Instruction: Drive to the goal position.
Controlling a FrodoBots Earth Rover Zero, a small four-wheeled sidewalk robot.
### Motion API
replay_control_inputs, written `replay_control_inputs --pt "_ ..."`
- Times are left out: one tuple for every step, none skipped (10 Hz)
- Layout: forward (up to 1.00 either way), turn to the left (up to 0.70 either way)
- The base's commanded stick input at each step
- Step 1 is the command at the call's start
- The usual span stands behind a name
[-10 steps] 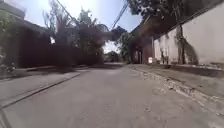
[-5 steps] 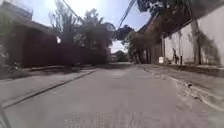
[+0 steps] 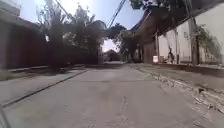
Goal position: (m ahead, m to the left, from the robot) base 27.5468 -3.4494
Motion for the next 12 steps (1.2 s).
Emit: replay_control_inputs --pt "1.00 0.09" --pt "1.00 0.09" --pt "1.00 0.09" --pt "1.00 -0.31" --pt "1.00 -0.31" --pt "1.00 -0.31" --pt "1.00 -0.31" --pt "1.00 -0.31" --pt "1.00 -0.31" --pt "1.00 0.00" --pt "1.00 -0.31" --pt "1.00 -0.31"
